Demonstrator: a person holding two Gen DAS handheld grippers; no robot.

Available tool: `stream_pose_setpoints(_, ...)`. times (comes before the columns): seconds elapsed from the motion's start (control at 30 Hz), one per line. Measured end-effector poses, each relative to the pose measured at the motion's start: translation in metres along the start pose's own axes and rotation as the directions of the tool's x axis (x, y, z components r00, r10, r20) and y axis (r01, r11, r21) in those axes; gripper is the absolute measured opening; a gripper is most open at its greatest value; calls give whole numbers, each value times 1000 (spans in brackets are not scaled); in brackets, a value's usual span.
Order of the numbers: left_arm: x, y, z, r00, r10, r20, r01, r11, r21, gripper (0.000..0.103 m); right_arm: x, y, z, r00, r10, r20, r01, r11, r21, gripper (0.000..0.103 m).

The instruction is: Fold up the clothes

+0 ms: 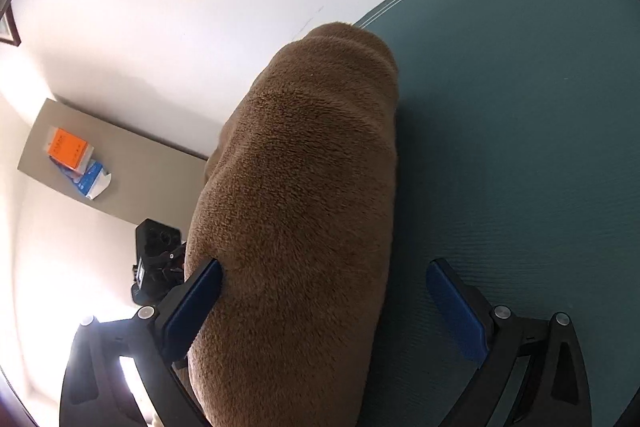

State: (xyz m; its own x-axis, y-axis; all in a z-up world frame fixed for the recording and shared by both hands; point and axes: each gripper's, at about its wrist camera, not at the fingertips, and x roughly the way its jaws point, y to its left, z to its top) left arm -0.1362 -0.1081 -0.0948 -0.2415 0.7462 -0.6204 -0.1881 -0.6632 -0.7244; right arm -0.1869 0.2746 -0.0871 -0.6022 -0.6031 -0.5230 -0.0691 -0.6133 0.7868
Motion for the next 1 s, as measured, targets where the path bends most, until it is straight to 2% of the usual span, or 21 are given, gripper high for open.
stream_pose_setpoints(0.17,-3,6,3,997,-74,27,75,997,-19,103,2,-4,6,1000,21,-4,-21,1000,-5,102)
stream_pose_setpoints(0.3,8,3,0,979,-200,-27,199,980,-15,103,9,-6,11,996,87,-18,-87,996,-9,102)
stream_pose_setpoints(0.37,16,-8,-4,980,-185,-69,187,982,26,103,14,-5,12,993,110,-29,-110,994,-13,102)
stream_pose_setpoints(0.47,31,-25,-10,980,-146,-132,157,985,73,103,20,-2,15,996,80,-27,-81,996,-32,102)
stream_pose_setpoints(0.53,37,-32,-13,982,-127,-140,139,987,83,103,23,-2,17,998,64,-28,-65,997,-41,102)
stream_pose_setpoints(0.77,40,-41,-27,981,-147,-126,153,987,43,102,35,4,24,998,-3,-56,-4,993,-117,102)
stream_pose_setpoints(0.83,41,-44,-31,980,-154,-124,159,987,31,97,35,2,25,999,3,-45,-8,992,-126,97)
stream_pose_setpoints(0.9,41,-47,-36,979,-162,-122,165,986,20,88,31,0,26,1000,8,-22,-11,992,-126,80)
stream_pose_setpoints(0.93,47,-47,-33,978,-170,-121,173,985,12,82,29,-1,26,1000,9,-10,-11,992,-128,77)
stream_pose_setpoints(1.0,52,-52,-30,979,-170,-115,172,985,15,78,22,1,24,1000,0,15,2,989,-146,70)
